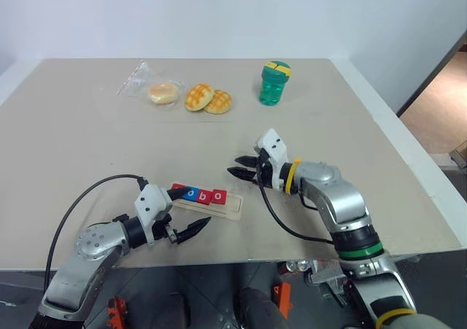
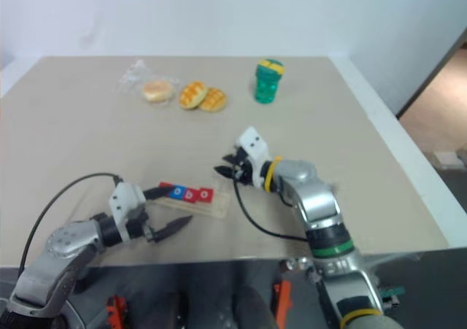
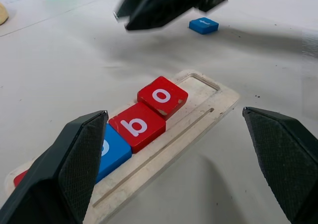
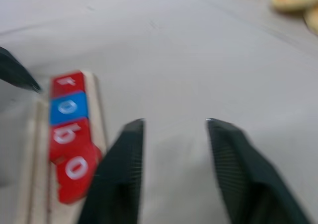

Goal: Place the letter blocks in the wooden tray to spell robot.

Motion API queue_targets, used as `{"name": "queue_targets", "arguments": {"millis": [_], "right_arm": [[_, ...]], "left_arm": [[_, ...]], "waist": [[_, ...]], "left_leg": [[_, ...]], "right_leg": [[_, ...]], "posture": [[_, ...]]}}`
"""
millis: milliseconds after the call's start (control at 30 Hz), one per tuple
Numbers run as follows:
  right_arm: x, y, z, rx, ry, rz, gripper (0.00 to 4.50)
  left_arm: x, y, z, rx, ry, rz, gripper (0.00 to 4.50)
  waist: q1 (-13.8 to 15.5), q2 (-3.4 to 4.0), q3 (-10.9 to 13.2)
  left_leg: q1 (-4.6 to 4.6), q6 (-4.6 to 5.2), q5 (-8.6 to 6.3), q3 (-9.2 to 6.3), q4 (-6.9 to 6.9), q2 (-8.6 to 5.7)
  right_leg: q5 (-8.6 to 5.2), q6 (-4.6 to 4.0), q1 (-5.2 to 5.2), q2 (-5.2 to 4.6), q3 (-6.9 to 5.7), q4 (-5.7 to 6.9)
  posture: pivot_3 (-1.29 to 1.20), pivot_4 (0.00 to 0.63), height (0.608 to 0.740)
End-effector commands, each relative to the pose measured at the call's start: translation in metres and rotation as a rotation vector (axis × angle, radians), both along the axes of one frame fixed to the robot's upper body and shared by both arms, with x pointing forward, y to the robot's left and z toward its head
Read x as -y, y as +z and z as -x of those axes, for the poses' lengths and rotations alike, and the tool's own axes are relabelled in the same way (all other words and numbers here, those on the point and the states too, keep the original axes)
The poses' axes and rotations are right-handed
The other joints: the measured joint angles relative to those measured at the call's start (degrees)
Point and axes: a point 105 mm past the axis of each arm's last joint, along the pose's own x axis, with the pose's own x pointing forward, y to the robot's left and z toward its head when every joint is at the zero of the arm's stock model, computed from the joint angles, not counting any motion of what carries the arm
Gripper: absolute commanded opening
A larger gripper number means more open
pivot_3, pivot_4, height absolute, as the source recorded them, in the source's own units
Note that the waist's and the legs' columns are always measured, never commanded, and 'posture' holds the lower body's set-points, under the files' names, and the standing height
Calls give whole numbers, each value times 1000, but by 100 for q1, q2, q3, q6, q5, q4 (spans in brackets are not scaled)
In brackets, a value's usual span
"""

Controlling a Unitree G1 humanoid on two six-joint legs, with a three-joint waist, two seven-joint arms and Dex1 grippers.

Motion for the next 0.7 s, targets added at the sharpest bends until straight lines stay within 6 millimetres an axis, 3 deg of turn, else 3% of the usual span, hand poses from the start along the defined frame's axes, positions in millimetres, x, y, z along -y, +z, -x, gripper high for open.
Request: {"name": "queue_targets", "arguments": {"millis": [33,67,333,700], "right_arm": [[-6,15,2,83,-63,-43,408],[-8,12,4,95,-77,-36,30],[-26,-2,28,97,-33,-9,30],[-24,-12,37,71,-10,22,30]], "left_arm": [[0,11,2,40,-17,8,4500],[0,11,1,41,-16,8,4500],[-3,12,0,39,6,24,4500],[-4,11,-3,41,17,16,4500]], "waist": [[-2,0,0],[-3,0,0],[0,-1,0],[0,-1,-1]], "left_leg": [[0,0,0,-1,-1,0],[0,0,0,-2,-2,2],[-1,0,0,-1,-1,-3],[-1,0,0,-2,0,-2]], "right_leg": [[0,0,0,1,0,0],[0,0,-1,3,0,0],[-2,4,1,-3,2,-1],[-2,2,1,-2,0,-1]], "posture": [[0,150,740],[0,150,740],[0,150,740],[0,150,740]]}}
